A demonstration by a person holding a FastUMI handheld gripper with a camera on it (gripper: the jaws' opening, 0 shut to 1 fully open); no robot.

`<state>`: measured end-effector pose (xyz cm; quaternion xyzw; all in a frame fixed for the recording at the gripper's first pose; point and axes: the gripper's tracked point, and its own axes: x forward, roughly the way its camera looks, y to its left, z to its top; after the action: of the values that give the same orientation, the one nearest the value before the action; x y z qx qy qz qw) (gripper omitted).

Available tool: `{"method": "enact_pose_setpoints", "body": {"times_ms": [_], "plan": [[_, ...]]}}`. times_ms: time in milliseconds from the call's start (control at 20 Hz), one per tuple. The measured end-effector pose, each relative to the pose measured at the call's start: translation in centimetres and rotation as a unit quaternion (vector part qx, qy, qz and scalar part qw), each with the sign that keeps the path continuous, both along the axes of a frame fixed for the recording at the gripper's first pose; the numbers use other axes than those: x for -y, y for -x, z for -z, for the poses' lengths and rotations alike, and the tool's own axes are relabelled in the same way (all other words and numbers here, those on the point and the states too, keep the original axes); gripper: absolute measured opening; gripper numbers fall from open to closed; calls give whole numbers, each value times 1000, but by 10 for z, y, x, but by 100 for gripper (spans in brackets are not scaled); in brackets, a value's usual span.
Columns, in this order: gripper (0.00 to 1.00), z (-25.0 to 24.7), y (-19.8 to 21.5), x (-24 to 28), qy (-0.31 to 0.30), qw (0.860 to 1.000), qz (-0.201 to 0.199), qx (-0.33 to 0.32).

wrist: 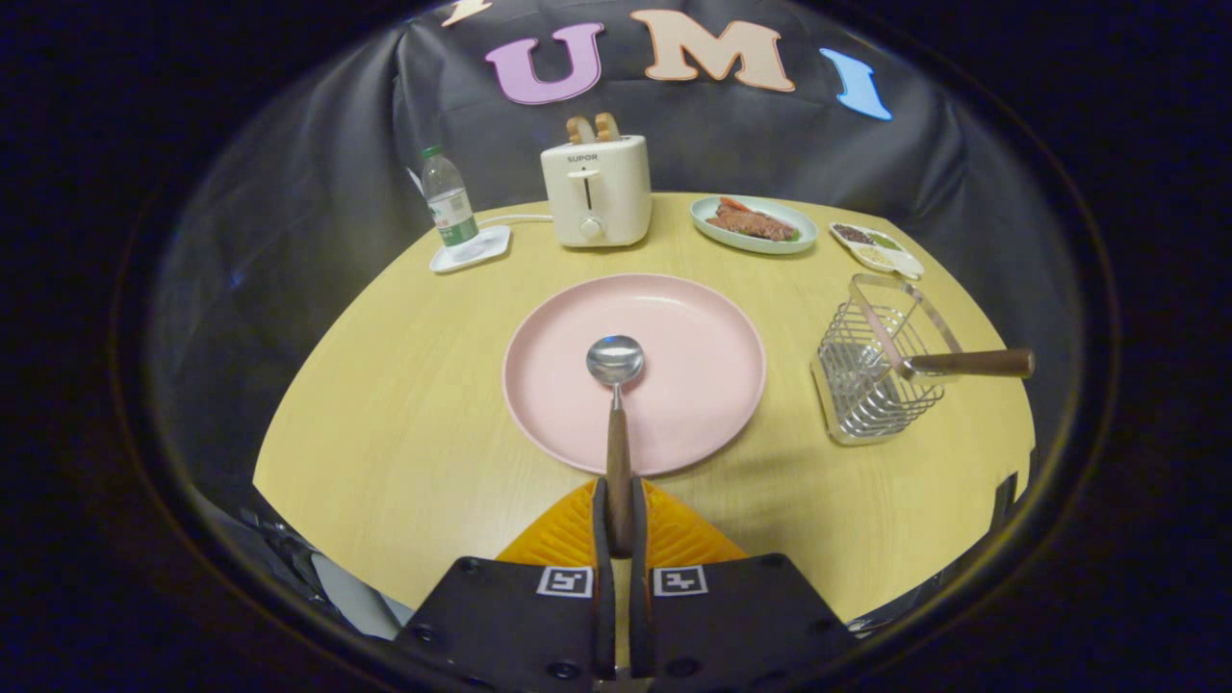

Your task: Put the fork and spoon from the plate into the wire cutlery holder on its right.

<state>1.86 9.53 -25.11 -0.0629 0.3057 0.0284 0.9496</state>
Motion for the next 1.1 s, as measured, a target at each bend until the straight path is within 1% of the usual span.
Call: {"method": "enact_pose_setpoints", "body": {"times_ms": [200,300,500,800,950,1100], "plan": [[9,-23,0,-3,-39,999,-4,2],[9,-40,1,-4,-52,999,-14,-2],[9,-80,8,13,-58,998,-34,-17],[9,-140,14,55,-62,997,-36,-33],[9,-162,21,88,-56,997,-24,-54],[9,-179,27,128,-29,997,-10,-75]]}}
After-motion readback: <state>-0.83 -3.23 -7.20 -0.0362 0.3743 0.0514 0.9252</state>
